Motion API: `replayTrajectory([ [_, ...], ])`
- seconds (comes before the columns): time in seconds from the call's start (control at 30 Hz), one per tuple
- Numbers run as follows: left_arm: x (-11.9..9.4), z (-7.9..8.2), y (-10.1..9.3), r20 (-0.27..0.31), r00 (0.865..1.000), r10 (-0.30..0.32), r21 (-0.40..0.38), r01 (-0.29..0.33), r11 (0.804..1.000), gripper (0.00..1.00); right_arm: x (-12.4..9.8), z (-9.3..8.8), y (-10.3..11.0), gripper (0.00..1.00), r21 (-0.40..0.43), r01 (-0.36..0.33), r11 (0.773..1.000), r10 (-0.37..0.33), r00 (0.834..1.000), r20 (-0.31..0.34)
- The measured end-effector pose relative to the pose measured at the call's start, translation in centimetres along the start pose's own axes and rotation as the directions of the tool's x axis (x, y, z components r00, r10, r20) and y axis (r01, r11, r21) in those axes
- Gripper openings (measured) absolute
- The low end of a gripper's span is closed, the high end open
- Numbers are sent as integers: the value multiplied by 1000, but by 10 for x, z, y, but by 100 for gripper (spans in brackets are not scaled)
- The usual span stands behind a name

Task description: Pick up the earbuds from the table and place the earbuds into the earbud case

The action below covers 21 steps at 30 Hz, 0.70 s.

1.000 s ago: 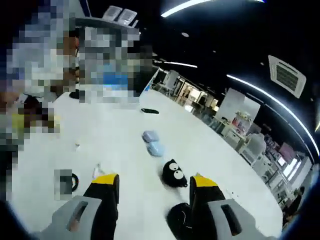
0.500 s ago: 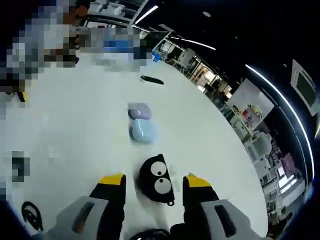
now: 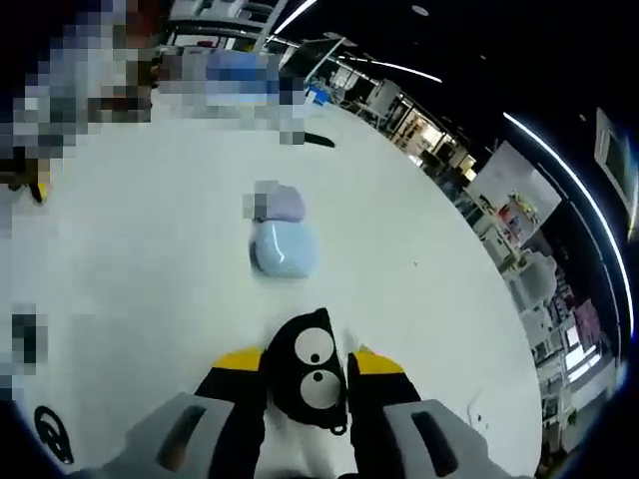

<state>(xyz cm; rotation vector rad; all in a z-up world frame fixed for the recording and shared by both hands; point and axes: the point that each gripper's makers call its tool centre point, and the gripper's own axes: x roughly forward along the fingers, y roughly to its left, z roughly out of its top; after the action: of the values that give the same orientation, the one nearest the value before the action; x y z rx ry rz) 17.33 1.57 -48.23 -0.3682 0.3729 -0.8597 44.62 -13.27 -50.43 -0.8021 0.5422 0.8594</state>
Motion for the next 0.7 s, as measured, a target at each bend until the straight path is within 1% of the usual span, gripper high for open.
replayTrajectory([
  [0.13, -1, -1, 3, -2, 1000, 3, -4, -3, 1000, 66, 0, -1, -3, 27, -28, 17, 999, -17, 1000, 2],
  [0.17, -1, -1, 3, -2, 1000, 3, -5, -3, 1000, 66, 0, -1, -4, 27, -30, 27, 999, -26, 1000, 6],
  [0.23, -2, 1, 3, 2, 1000, 3, -6, -3, 1000, 66, -2, 1, -6, 26, -65, 59, 996, -58, 998, 16],
  [0.27, -2, 2, 3, 4, 1000, 3, -6, -3, 1000, 66, -3, 1, -7, 26, -71, 66, 995, -65, 998, 22],
  [0.43, 1, 2, 0, -5, 1000, -2, 5, 2, 1000, 66, -13, 10, -7, 26, -90, 94, 991, -90, 995, 48],
  [0.5, 3, 3, -3, -6, 1000, -9, 4, 9, 1000, 66, -21, 16, -1, 26, -109, 105, 988, -99, 993, 63],
  [0.6, 6, 8, -7, -4, 1000, -19, 8, 19, 1000, 66, -32, 28, 8, 26, -149, 124, 981, -109, 988, 105],
  [0.7, 11, 14, -8, -9, 1000, -30, 9, 30, 1000, 64, -50, 43, 26, 26, -212, 141, 967, -108, 981, 158],
])
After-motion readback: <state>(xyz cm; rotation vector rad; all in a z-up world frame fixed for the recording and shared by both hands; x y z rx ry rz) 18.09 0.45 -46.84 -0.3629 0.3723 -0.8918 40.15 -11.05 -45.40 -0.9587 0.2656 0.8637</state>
